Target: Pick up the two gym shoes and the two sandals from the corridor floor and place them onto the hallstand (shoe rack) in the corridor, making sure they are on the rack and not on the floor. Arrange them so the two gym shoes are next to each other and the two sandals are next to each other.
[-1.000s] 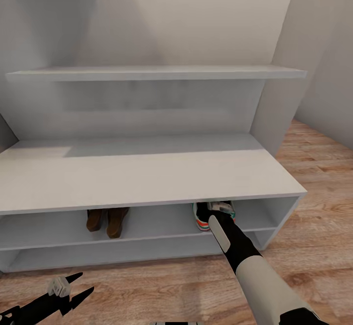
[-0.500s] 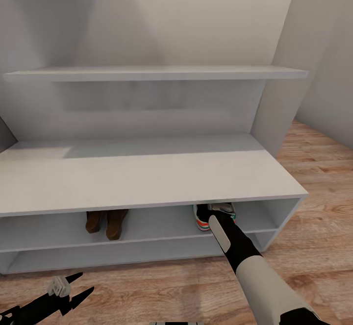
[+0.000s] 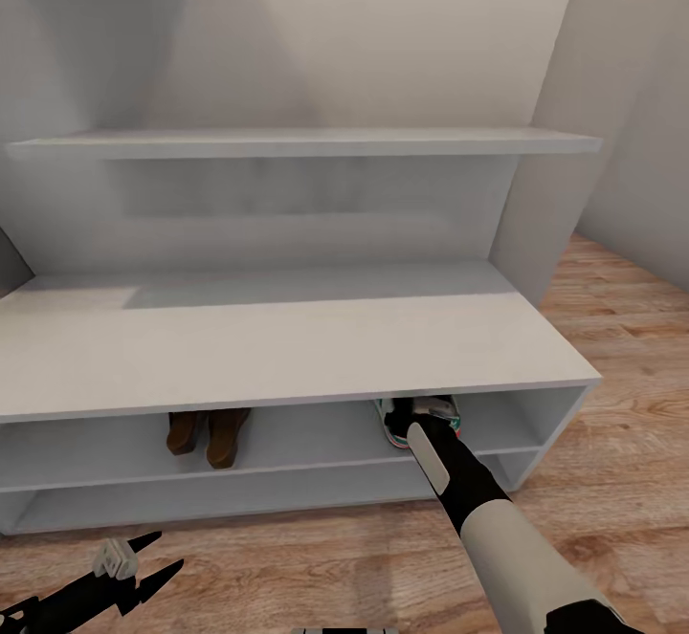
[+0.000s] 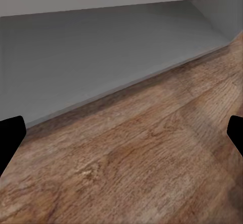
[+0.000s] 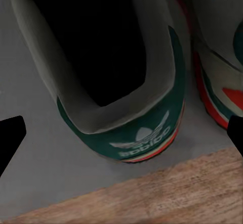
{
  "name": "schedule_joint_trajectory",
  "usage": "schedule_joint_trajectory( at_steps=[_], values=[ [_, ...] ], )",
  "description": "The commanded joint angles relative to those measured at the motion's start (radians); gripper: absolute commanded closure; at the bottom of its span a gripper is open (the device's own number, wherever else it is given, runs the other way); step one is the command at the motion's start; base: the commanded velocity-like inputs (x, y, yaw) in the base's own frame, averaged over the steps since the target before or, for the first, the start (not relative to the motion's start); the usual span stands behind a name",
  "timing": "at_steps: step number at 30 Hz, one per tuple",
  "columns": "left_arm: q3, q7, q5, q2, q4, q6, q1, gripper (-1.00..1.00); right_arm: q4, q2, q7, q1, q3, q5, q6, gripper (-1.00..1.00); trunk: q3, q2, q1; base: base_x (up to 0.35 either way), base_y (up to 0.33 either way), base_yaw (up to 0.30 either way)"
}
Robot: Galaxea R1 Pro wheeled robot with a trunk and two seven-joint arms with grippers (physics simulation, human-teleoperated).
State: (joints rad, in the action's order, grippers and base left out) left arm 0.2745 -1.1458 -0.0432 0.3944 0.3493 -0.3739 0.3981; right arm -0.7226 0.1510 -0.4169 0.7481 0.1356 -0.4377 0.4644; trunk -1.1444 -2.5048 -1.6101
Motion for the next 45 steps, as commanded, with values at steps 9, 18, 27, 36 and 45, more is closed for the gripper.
schedule_joint_trajectory(
  at_steps=[9, 18, 27, 36, 45],
  values=[
    [0.003, -0.005, 0.000, 0.000, -0.001, -0.005, 0.001, -1.00, -0.002, -0.001, -0.010, 0.000, 0.004, -0.010, 0.002, -1.00, -0.001, 0.000, 0.000, -0.144, 0.000, 0.000],
    [0.003, -0.004, 0.000, 0.000, -0.001, -0.005, 0.001, -1.00, -0.003, -0.001, -0.010, 0.000, 0.005, -0.010, 0.002, -1.00, -0.001, 0.000, 0.000, -0.320, 0.000, 0.000],
    [0.004, -0.004, 0.000, 0.000, -0.001, -0.005, 0.001, -1.00, -0.003, -0.001, -0.009, 0.000, 0.005, -0.010, 0.002, -1.00, -0.001, 0.000, 0.000, -0.334, 0.000, 0.000],
    [0.005, -0.003, 0.000, 0.000, -0.001, -0.005, 0.001, -1.00, -0.003, -0.001, -0.008, 0.000, 0.004, -0.010, 0.002, -1.00, -0.001, 0.000, 0.000, -0.331, 0.000, 0.000],
    [0.005, -0.003, -0.005, 0.000, -0.001, -0.004, 0.001, -1.00, -0.002, -0.001, -0.007, 0.000, 0.005, -0.010, 0.002, -1.00, -0.001, 0.000, 0.000, -0.159, 0.000, 0.000]
  ],
)
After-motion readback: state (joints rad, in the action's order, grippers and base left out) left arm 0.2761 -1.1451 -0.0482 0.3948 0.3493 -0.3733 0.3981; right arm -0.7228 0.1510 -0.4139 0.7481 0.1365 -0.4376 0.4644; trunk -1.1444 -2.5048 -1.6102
